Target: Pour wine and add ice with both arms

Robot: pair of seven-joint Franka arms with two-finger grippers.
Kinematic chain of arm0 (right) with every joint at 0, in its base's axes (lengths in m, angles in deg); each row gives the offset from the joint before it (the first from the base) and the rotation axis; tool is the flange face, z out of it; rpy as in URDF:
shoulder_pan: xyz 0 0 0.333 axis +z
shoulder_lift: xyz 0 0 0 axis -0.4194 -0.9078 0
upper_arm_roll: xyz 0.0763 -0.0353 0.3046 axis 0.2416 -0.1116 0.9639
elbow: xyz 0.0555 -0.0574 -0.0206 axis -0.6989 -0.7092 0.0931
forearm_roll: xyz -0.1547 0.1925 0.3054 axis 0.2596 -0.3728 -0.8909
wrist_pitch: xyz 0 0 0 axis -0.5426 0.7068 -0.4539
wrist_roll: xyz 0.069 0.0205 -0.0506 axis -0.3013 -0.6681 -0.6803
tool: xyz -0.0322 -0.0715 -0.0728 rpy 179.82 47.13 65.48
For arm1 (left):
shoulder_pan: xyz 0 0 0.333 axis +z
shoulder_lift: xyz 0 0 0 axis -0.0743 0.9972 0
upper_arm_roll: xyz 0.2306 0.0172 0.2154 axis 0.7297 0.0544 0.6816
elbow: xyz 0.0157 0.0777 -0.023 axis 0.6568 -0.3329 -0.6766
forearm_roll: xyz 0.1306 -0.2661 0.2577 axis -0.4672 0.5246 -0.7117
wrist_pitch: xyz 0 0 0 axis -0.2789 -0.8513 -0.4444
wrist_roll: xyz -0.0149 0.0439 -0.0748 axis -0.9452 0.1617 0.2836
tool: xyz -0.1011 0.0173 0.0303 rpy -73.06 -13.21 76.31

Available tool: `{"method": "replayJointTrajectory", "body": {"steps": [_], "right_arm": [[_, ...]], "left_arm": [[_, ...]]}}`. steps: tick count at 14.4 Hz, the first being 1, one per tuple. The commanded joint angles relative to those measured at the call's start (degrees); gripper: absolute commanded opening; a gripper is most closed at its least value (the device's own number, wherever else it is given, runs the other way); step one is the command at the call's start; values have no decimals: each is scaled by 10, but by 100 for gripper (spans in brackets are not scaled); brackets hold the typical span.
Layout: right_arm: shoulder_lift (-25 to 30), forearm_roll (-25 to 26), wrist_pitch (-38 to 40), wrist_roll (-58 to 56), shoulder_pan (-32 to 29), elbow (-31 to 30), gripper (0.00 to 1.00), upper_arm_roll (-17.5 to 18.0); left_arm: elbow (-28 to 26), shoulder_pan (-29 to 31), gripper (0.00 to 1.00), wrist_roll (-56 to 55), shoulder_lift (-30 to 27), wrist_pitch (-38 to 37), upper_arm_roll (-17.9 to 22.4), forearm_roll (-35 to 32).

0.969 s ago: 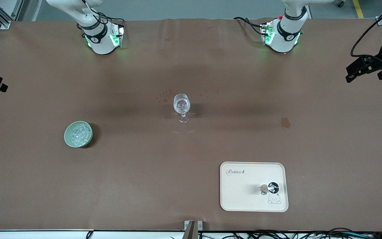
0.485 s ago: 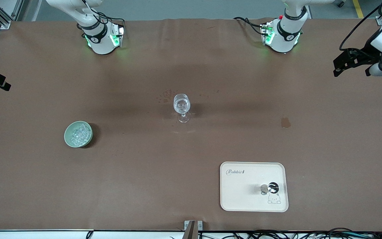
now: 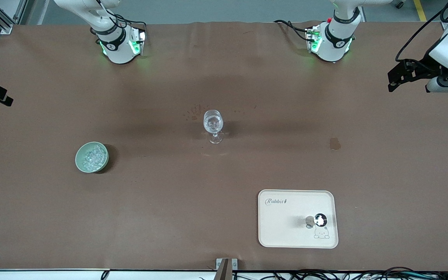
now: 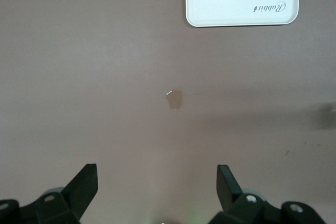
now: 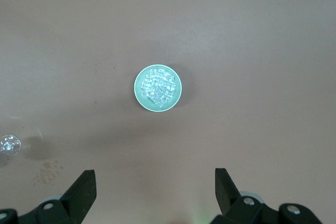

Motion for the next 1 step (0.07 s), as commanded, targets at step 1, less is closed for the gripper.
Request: {"method": "replayJointTrajectory", "body": {"steps": [1], "right_arm": [[9,3,4,-6,2,-7,100,0]], "left_arm": [[6,5,100,7,2,0,0,8]]}}
